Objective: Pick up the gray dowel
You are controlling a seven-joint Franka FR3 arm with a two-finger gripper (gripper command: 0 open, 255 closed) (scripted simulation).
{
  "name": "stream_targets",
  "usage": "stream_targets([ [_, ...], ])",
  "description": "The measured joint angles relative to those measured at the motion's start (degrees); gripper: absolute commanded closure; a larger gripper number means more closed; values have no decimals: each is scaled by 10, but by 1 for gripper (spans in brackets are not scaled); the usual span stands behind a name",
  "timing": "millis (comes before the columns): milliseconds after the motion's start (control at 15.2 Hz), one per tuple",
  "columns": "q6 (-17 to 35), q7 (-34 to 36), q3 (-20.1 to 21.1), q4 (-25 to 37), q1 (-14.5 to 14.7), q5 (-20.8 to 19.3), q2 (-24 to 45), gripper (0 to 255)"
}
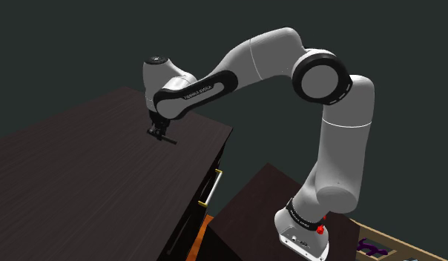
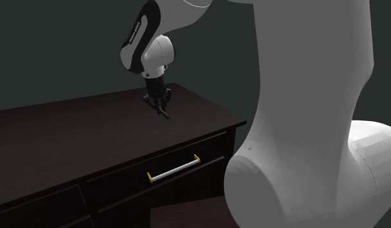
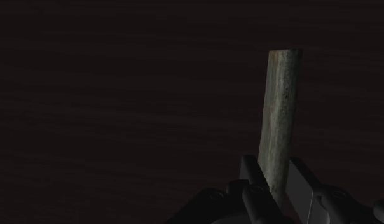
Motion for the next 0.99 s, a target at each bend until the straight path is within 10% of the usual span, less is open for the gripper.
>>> stream_targets([
  [990,-90,-21,6,41,-4,19,-47,255],
])
